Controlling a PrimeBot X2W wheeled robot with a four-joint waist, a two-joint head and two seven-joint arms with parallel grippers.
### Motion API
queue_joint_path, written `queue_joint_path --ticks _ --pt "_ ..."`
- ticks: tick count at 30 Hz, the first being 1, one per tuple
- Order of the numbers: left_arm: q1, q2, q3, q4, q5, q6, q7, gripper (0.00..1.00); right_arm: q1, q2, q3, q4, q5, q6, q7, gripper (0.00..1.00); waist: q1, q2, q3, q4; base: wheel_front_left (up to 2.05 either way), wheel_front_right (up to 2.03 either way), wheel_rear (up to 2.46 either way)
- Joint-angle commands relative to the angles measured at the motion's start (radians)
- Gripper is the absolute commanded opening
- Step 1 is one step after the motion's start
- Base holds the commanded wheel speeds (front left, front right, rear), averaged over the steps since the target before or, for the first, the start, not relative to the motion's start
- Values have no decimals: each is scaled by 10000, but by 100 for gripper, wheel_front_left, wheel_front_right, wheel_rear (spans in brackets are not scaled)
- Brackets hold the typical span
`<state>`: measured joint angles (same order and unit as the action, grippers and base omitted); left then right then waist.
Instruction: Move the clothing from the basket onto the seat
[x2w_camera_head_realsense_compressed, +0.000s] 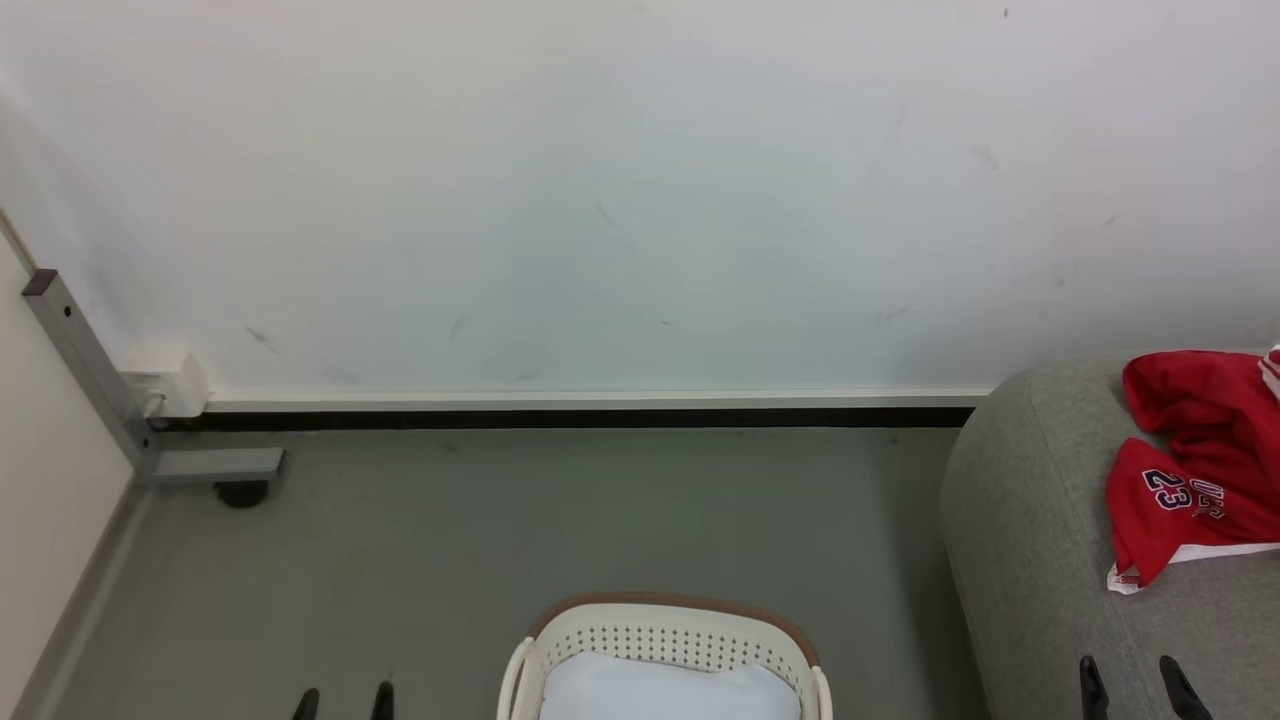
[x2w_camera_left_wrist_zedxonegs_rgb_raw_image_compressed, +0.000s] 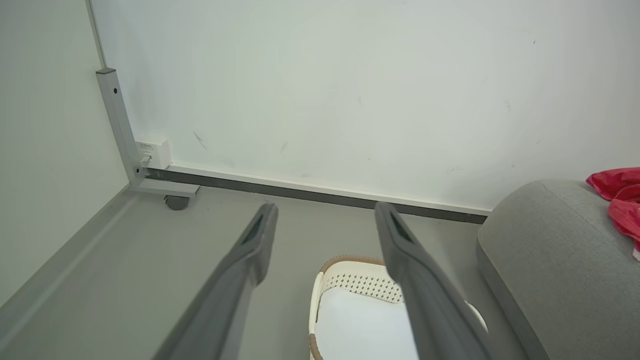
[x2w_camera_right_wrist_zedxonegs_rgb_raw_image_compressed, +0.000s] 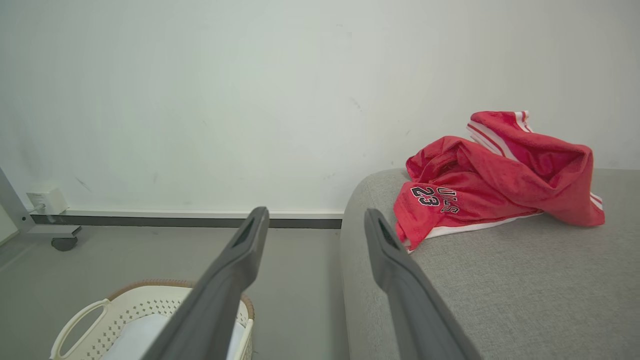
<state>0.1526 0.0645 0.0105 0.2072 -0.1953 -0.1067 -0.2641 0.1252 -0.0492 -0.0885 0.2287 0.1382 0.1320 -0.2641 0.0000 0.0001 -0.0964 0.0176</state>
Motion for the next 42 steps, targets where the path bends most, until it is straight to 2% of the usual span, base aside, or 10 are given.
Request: queue_joint_path --ticks 1,5,6,12,42 --pt "-74 -10 47 21 64 -49 -5 100 79 -24 -36 39 84 -26 -2 100 0 -1 -4 -30 0 0 0" --pt "-89 -54 41 93 95 -106 -5 100 111 -24 -56 71 87 -26 -2 100 0 -1 -33 -107 0 0 0" --pt "-36 -58 6 86 12 -88 0 0 1 0 -36 40 0 0 0 0 0 -1 -34 -111 0 0 0" --pt "143 -209 -73 594 -27 -83 25 0 39 170 -22 556 20 0 14 0 0 -1 -33 -123 0 0 0" --pt "-898 -174 345 499 -5185 -149 1403 0 -864 90 -113 382 5394 -6 1389 0 0 -1 213 -136 0 0 0"
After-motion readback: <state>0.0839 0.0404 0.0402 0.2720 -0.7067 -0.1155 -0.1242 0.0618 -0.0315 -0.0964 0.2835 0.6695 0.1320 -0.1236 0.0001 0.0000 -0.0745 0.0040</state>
